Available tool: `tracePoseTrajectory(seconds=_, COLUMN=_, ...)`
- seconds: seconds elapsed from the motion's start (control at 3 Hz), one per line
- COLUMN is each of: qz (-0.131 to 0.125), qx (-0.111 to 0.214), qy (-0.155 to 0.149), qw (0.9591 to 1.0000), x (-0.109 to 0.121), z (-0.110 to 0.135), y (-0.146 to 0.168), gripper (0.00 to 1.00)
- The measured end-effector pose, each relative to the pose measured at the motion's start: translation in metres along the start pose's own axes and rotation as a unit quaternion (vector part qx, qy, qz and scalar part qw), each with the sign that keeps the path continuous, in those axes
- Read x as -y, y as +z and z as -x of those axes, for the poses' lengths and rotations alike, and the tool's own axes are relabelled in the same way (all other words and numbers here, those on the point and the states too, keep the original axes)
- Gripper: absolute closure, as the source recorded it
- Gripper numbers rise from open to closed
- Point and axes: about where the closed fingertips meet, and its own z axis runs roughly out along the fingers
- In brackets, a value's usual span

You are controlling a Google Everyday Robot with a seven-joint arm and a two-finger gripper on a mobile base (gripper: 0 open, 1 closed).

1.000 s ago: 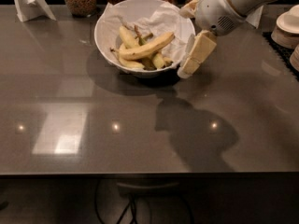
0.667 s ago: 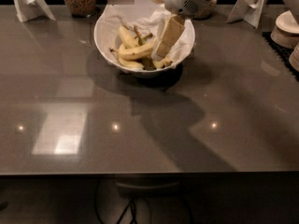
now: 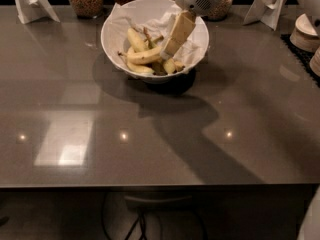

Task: Pick banana from white bowl

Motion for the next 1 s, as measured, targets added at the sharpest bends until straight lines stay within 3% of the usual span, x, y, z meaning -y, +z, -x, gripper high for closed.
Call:
tracePoseTrajectory(seconds=0.67, qz=-0.006, qx=0.032, qy=0.031, qw=0.999, x=0.024, z=-0.003, y=0.011, gripper=0.0)
tracePoseTrajectory(seconds=1.0, qz=0.004, qx=0.042, qy=0.049, qw=0.9979, x=0.023, z=-0.007, y=0.021, gripper=0.14)
